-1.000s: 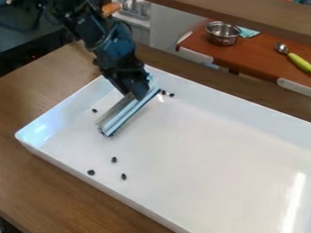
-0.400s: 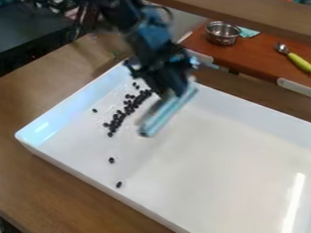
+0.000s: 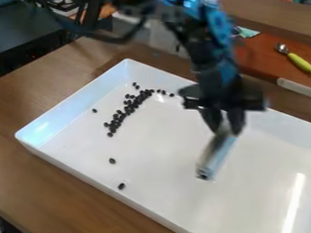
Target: Sweep into pile
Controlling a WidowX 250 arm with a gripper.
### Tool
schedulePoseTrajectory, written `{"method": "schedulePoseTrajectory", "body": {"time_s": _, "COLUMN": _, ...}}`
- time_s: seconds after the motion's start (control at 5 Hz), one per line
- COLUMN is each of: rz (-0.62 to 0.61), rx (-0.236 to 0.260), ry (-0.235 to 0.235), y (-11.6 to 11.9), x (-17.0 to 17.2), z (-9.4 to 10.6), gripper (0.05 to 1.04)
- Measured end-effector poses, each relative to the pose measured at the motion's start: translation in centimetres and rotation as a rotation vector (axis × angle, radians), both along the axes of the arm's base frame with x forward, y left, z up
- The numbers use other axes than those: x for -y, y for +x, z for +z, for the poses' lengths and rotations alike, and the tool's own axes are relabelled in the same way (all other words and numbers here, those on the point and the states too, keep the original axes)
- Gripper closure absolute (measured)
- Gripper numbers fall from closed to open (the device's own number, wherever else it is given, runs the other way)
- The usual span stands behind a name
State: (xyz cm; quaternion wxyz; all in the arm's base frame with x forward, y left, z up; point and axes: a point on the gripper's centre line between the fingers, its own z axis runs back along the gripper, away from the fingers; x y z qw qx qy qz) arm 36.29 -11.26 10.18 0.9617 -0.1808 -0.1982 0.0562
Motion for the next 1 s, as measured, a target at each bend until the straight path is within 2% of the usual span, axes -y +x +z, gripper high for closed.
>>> {"method": "schedulePoseTrajectory", "body": {"time_s": 0.2, "rz": -0.009, "rx": -0.023, "ry": 0.008, "y": 0.6, "x": 5.2, "z": -0.8, "gripper": 0.743}}
{"method": "schedulePoseTrajectory", "body": {"time_s": 0.4, "rz": 0.02, "rx": -0.054, "ry": 0.072, "y": 1.3, "x": 8.3, "z": -2.3, "gripper": 0.702}}
{"method": "schedulePoseTrajectory", "body": {"time_s": 0.6, "rz": 0.034, "rx": -0.064, "ry": 0.149, "y": 2.2, "x": 8.2, "z": -3.6, "gripper": 0.403}}
{"method": "schedulePoseTrajectory", "body": {"time_s": 0.8, "rz": 0.028, "rx": -0.064, "ry": 0.161, "y": 2.3, "x": 8.1, "z": -3.9, "gripper": 0.127}}
{"method": "schedulePoseTrajectory", "body": {"time_s": 1.0, "rz": 0.034, "rx": -0.104, "ry": 0.126, "y": 2.2, "x": 8.3, "z": -3.1, "gripper": 0.081}}
